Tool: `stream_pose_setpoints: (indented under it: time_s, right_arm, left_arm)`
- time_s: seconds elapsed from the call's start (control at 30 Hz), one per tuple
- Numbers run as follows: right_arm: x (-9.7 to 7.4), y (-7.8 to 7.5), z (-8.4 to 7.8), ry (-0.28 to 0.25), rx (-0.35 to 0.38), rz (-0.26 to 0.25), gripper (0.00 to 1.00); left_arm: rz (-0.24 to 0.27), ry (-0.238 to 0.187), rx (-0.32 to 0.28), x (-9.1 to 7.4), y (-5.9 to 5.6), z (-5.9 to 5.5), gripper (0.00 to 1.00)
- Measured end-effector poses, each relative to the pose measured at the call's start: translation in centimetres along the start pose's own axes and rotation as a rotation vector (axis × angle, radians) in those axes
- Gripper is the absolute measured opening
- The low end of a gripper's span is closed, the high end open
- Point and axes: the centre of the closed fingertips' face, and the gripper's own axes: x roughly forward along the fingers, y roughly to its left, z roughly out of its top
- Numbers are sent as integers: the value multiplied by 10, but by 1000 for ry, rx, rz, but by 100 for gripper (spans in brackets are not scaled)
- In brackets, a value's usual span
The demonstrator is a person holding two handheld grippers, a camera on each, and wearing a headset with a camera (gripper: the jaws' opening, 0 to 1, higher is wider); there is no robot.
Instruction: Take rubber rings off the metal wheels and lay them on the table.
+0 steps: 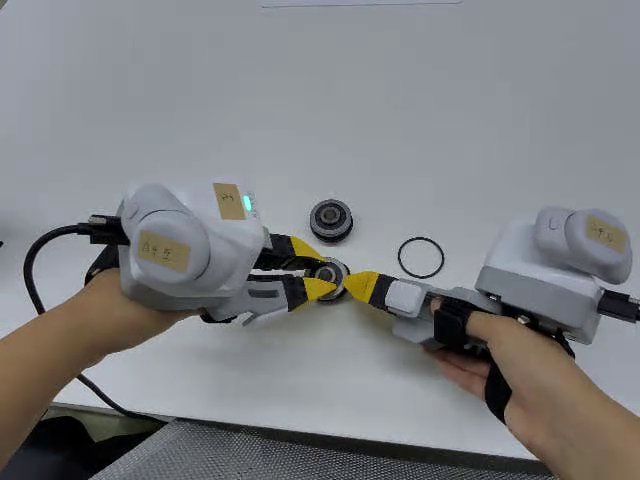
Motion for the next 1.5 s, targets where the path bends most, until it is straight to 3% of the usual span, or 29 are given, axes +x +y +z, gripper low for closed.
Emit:
stream_pose_setpoints:
  time_s: [0.3, 0.4, 0.57, 0.8, 1.5]
  right_arm:
    - [0, 1, 0, 8, 6, -7, 2]
    - [-1, -1, 0, 3, -39, -46, 2]
    - [-2, 1, 0, -11, -12, -40, 1]
    - [-2, 5, 0, 2, -66, -45, 0]
    - [2, 12, 0, 9, -98, -6, 0]
  left_arm:
    - [0, 1, 0, 0, 0, 0, 12]
    - [-1, 5, 2, 0, 0, 0, 12]
    - [-2, 9, 4, 0, -1, 0, 12]
    - [-2, 11, 7, 0, 0, 0, 12]
    - [-1, 11, 5, 1, 1, -1, 12]
